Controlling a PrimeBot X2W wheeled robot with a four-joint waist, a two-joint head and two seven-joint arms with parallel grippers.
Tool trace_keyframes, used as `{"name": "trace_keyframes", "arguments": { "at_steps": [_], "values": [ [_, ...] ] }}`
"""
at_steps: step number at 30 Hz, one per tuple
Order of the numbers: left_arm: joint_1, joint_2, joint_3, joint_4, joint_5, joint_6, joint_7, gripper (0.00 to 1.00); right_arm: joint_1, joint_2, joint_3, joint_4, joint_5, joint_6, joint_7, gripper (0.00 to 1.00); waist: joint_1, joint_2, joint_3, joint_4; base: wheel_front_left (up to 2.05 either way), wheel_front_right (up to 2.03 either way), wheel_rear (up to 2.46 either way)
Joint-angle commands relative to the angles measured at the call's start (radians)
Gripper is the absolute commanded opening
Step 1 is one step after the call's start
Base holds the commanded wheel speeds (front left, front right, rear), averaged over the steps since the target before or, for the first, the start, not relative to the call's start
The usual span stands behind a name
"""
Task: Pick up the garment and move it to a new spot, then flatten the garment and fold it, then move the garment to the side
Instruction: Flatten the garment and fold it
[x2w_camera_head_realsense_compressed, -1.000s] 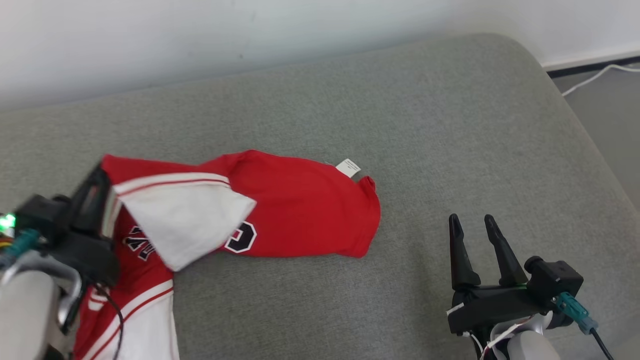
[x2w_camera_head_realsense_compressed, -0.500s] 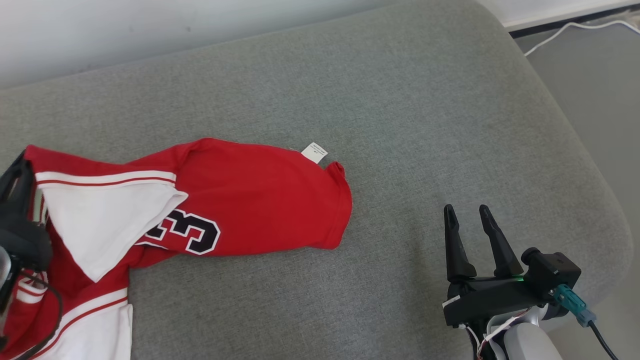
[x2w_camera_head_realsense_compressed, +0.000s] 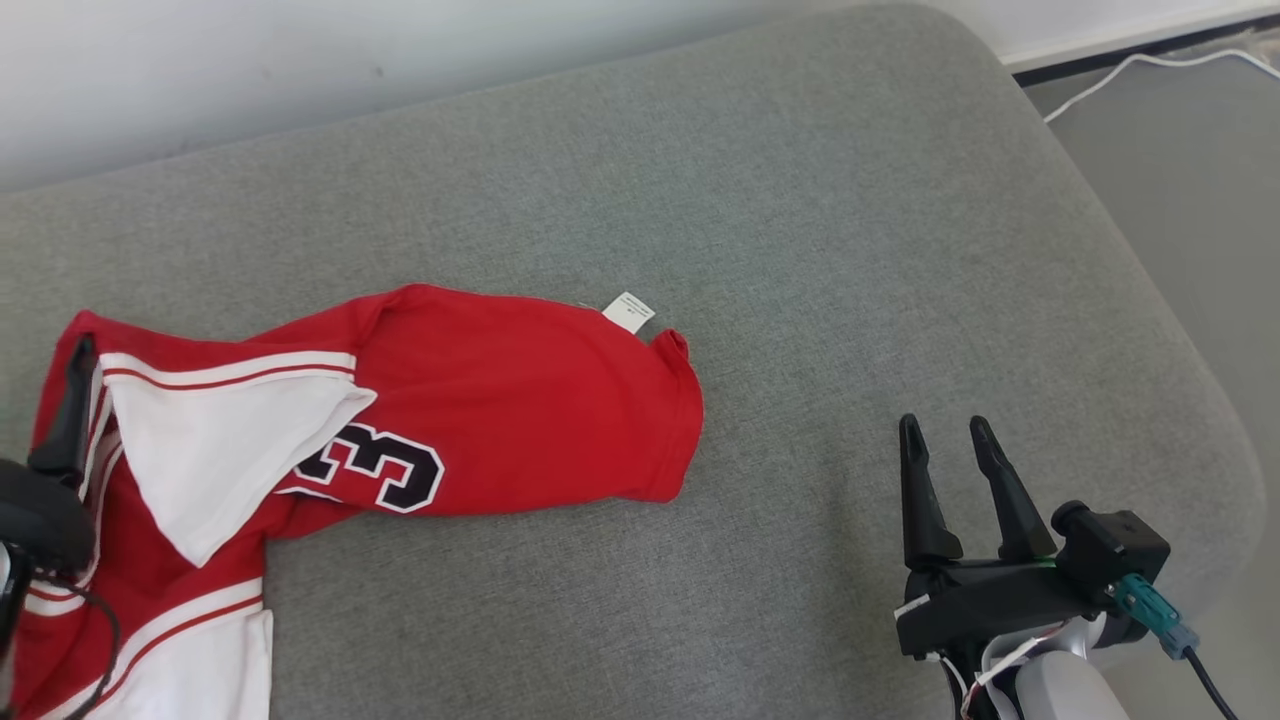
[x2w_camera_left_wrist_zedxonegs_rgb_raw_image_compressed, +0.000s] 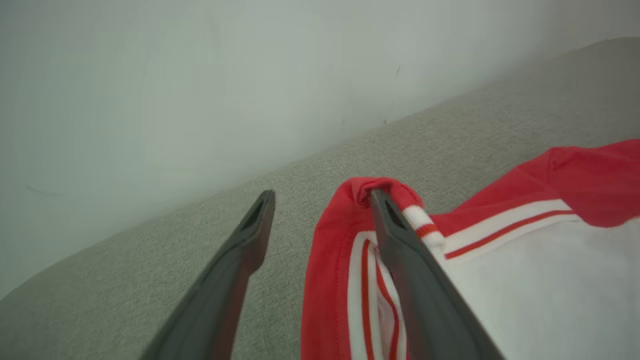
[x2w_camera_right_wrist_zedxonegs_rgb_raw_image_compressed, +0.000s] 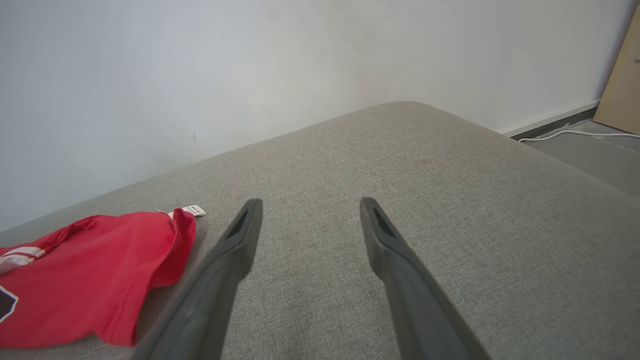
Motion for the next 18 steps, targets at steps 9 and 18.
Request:
{"name": "trace_keyframes", "arguments": {
  "at_steps": [9,18],
  "values": [
    [0.175,-0.049,0.115,-0.230,-0.047,0.042,-0.005,1.00,0.020,-0.002,-0.009,0.001,-0.017,0.000,-0.001,1.00,-0.0001,0.0000,-0.035,0.080,0.00,0.00,0.00],
    [0.337,-0.167,0.224,-0.480,-0.048,0.095,-0.005,1.00,0.037,-0.002,-0.012,0.010,-0.031,0.000,-0.001,1.00,-0.0001,0.0000,-0.067,0.140,0.00,0.00,0.00]
  ]
}}
